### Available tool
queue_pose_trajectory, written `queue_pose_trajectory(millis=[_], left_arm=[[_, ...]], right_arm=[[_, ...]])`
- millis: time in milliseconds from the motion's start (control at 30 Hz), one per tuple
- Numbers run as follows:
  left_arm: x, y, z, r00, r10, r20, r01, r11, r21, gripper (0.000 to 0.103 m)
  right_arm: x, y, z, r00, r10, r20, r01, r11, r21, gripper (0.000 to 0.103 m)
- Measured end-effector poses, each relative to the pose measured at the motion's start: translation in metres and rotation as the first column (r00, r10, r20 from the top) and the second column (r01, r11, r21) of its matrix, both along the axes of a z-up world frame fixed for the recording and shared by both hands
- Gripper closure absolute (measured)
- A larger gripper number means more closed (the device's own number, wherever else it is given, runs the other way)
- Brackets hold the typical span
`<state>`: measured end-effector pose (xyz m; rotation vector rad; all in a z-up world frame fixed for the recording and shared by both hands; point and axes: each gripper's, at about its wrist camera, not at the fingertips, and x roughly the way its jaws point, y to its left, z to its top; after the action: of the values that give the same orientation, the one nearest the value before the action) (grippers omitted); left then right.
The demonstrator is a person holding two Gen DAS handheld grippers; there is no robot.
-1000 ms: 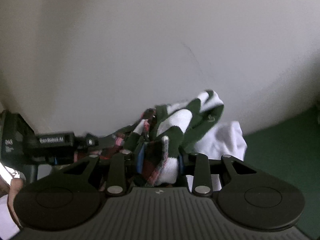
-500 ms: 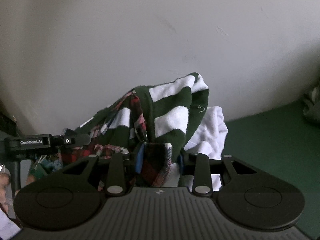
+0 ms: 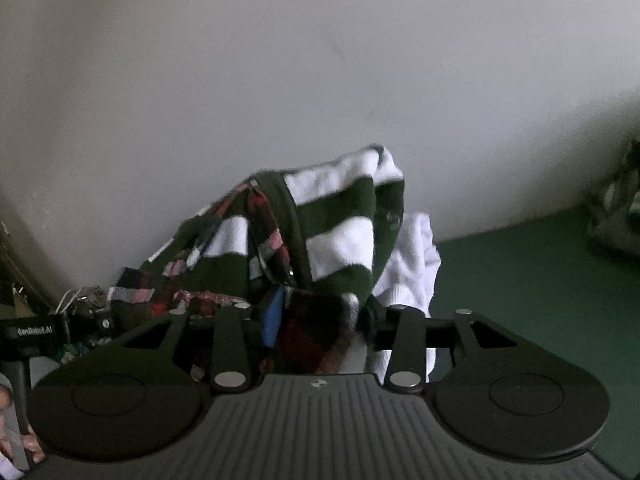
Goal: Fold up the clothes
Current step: 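Lower the bundle onto the white and red clothes stack with both grippers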
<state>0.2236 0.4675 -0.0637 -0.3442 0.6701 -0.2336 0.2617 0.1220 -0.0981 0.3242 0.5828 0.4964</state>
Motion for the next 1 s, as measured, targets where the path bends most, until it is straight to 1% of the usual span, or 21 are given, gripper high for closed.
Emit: queue_pose_trajectory(millis=[67,133,167,200,233,267,367,400,467,533,600,633,667,700,733,800,833,900,933,967,1000], left_arm=[[0.004,0.002,-0.004,1.000,-0.006,-0.010,0.006,0.999,-0.032,0.019],[0.010,0.004,-0.009,1.000,-0.016,-0.025,0.014,0.997,-0.070,0.033],[0.011,0.003,-0.009,0.999,-0.030,-0.016,0.029,0.996,-0.087,0.048],[0.011,0.001,-0.009,0.999,-0.043,-0.007,0.042,0.994,-0.101,0.056],[0.009,-0.001,-0.008,0.999,-0.044,0.007,0.045,0.995,-0.087,0.058],[0.006,-0.004,-0.006,0.999,-0.046,0.021,0.048,0.996,-0.073,0.063],[-0.004,-0.011,-0.002,0.997,-0.055,0.046,0.057,0.997,-0.044,0.071],[-0.008,-0.010,-0.002,0.997,-0.058,0.053,0.061,0.997,-0.046,0.073],[-0.016,-0.008,-0.003,0.996,-0.061,0.065,0.064,0.997,-0.051,0.074],[-0.022,-0.010,-0.004,0.994,-0.072,0.082,0.075,0.997,-0.028,0.074],[-0.021,-0.013,-0.007,0.993,-0.071,0.092,0.072,0.997,-0.011,0.074],[-0.020,-0.015,-0.008,0.993,-0.070,0.097,0.070,0.998,-0.003,0.074],[-0.019,-0.016,-0.008,0.992,-0.067,0.104,0.067,0.998,-0.001,0.074],[-0.018,-0.018,-0.008,0.992,-0.064,0.113,0.064,0.998,0.003,0.075],[-0.019,-0.020,-0.007,0.990,-0.065,0.126,0.064,0.998,0.015,0.075],[-0.024,-0.023,-0.004,0.986,-0.068,0.149,0.064,0.997,0.036,0.076],[-0.028,-0.025,-0.003,0.985,-0.070,0.160,0.064,0.997,0.046,0.076],[-0.036,-0.025,-0.007,0.983,-0.073,0.170,0.064,0.996,0.057,0.076],[-0.040,-0.024,-0.009,0.982,-0.074,0.176,0.064,0.996,0.062,0.076],[-0.043,-0.024,-0.012,0.981,-0.074,0.178,0.063,0.996,0.066,0.076],[-0.037,-0.022,-0.015,0.985,-0.063,0.158,0.054,0.997,0.059,0.075]], right_arm=[[-0.004,-0.003,0.006,0.998,-0.038,0.054,0.037,0.999,0.018,0.059],[-0.006,-0.007,0.014,0.995,-0.068,0.077,0.063,0.996,0.064,0.058],[-0.004,-0.007,0.016,0.995,-0.077,0.067,0.072,0.994,0.078,0.058],[-0.003,-0.005,0.019,0.994,-0.086,0.072,0.080,0.994,0.074,0.058],[-0.003,-0.002,0.022,0.992,-0.093,0.083,0.088,0.994,0.065,0.058],[-0.002,0.000,0.024,0.991,-0.100,0.093,0.095,0.994,0.057,0.058],[-0.003,0.014,0.034,0.978,-0.081,0.191,0.083,0.997,0.000,0.059],[0.000,0.020,0.036,0.975,-0.073,0.209,0.080,0.996,-0.029,0.059],[0.007,0.031,0.037,0.967,-0.096,0.235,0.117,0.990,-0.077,0.059],[0.018,0.037,0.035,0.960,-0.146,0.240,0.171,0.981,-0.090,0.059],[0.036,0.040,0.029,0.962,-0.185,0.199,0.201,0.978,-0.061,0.058],[0.046,0.040,0.024,0.970,-0.189,0.154,0.198,0.979,-0.042,0.056],[0.057,0.042,0.019,0.978,-0.183,0.099,0.187,0.982,-0.034,0.057],[0.067,0.044,0.014,0.984,-0.175,0.042,0.176,0.984,-0.030,0.060],[0.072,0.046,0.011,0.986,-0.167,0.010,0.167,0.986,-0.017,0.073],[0.070,0.051,0.015,0.992,-0.118,0.037,0.118,0.993,0.009,0.081],[0.066,0.053,0.019,0.994,-0.082,0.076,0.080,0.997,0.020,0.086],[0.058,0.053,0.024,0.989,-0.001,0.150,-0.010,0.997,0.074,0.090],[0.059,0.055,0.021,0.987,0.015,0.158,-0.027,0.997,0.074,0.091],[0.063,0.058,0.013,0.991,-0.008,0.133,0.003,0.999,0.039,0.092],[0.069,0.061,0.003,0.994,-0.044,0.099,0.045,0.999,-0.007,0.092]])
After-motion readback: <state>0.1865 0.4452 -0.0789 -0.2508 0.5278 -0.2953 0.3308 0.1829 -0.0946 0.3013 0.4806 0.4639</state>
